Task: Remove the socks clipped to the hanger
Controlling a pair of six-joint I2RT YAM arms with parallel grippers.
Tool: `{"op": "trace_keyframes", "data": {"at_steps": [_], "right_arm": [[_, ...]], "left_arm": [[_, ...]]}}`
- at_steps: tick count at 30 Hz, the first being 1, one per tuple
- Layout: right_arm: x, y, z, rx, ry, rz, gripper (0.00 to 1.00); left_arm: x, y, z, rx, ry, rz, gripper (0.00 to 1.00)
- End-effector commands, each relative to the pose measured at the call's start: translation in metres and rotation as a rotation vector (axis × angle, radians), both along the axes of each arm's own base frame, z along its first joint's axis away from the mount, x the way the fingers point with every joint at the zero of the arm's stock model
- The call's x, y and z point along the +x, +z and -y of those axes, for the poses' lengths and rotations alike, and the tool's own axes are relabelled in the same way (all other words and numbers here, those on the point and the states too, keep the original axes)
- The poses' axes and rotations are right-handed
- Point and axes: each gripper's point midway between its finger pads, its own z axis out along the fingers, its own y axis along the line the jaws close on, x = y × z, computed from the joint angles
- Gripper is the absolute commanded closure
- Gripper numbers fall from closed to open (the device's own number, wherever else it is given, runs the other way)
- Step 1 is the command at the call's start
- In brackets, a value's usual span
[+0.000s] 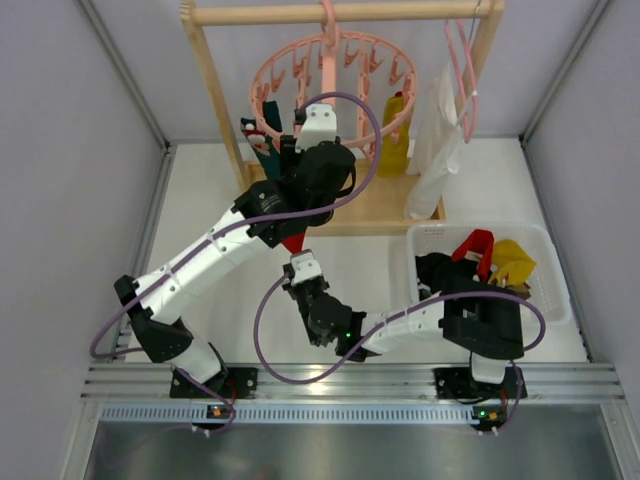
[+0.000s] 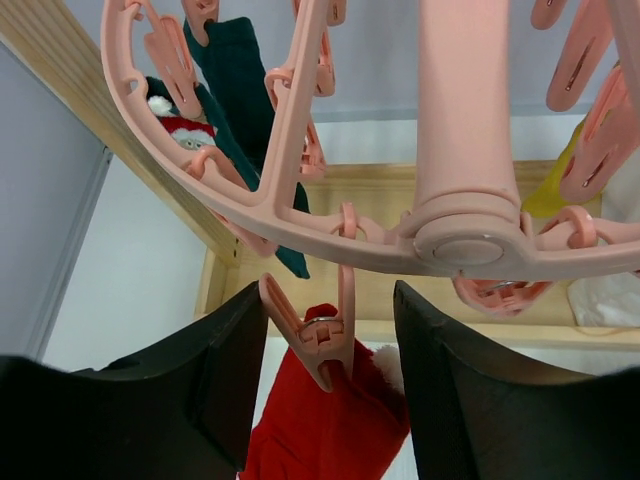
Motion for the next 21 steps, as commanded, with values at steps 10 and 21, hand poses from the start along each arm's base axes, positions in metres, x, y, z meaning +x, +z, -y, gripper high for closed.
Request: {"op": "trace_keyframes", "data": {"at_steps": [10, 21], "right_arm": [[-0.014, 0.021, 0.007, 0.131, 0.022, 0.03, 1.0], [-0.035, 0.03, 0.089, 0.127, -0.088, 0.047, 1.0]], "left_arm": [[0.008, 0.015, -0.003, -0.034, 0.027, 0.037, 0.7], [0.001, 0.01, 0.013, -0.167, -0.09, -0.011, 0.46]]}}
